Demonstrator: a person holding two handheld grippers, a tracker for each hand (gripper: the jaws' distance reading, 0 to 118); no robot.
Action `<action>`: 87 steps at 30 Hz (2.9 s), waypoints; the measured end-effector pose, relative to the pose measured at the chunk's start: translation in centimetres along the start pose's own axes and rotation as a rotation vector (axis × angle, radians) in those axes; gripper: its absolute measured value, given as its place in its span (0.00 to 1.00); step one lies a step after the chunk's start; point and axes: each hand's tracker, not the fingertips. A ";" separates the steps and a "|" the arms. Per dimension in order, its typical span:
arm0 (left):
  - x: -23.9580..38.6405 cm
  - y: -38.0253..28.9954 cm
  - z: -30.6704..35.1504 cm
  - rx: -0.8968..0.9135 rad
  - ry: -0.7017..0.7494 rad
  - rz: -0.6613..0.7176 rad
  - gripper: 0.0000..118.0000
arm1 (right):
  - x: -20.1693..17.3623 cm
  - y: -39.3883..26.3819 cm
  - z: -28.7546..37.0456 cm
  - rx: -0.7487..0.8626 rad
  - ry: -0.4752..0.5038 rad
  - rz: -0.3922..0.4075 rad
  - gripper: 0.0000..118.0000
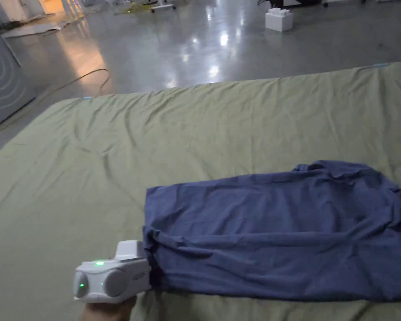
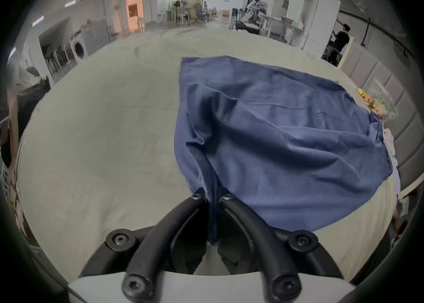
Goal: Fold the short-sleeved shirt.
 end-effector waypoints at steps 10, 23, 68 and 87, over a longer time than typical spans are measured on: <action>0.6 0.3 0.0 -0.046 -0.007 -0.052 0.06 | 6.0 1.9 -18.3 -0.159 -0.035 -0.135 0.61; 1.1 -0.2 5.3 0.074 -0.002 -0.005 0.04 | 5.2 4.0 -18.8 -0.118 -0.130 0.029 0.03; 3.8 -12.9 37.1 0.843 -0.044 -0.137 0.03 | -3.6 3.7 11.5 0.396 0.101 0.085 0.08; 0.9 -8.3 30.1 0.641 -0.240 0.036 0.00 | -4.5 2.7 8.7 0.311 0.132 0.093 0.00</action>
